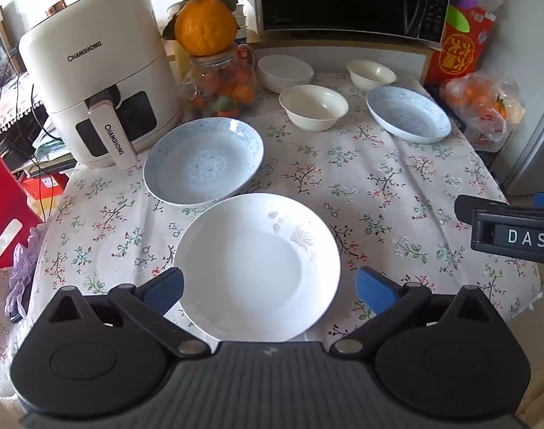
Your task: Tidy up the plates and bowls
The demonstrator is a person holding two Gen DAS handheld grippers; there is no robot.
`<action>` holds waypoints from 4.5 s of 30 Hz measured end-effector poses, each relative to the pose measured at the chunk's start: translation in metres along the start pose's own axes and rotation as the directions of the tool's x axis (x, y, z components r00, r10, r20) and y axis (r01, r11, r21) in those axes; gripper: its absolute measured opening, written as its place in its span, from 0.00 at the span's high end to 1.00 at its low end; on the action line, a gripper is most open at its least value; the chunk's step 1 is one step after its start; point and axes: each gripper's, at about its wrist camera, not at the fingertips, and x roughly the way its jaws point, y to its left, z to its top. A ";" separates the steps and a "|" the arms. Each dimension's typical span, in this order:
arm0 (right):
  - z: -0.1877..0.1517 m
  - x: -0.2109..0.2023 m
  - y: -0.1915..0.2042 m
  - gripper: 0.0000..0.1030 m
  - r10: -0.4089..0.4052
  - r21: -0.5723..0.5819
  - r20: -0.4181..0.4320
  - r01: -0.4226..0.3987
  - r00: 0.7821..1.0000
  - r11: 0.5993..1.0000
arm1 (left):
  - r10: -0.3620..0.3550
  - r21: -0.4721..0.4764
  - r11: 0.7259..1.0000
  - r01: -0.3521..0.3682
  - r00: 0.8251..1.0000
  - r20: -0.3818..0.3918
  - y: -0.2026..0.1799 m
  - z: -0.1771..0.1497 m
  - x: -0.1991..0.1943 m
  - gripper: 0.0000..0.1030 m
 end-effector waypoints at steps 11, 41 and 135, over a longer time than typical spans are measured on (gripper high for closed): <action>0.001 -0.003 -0.006 0.03 0.013 0.016 0.020 -0.013 1.000 1.000 | -0.010 -0.034 0.999 0.011 1.000 0.028 -0.012 0.001 -0.011 0.00; 0.002 -0.004 -0.004 0.03 0.010 0.030 0.017 -0.010 1.000 0.999 | -0.059 -0.022 0.998 0.060 0.997 0.041 -0.002 0.005 -0.004 0.00; 0.108 0.076 -0.059 0.03 -0.011 0.190 -0.111 0.032 0.994 0.981 | -0.051 0.092 0.995 0.040 0.992 0.112 -0.041 0.113 0.039 0.00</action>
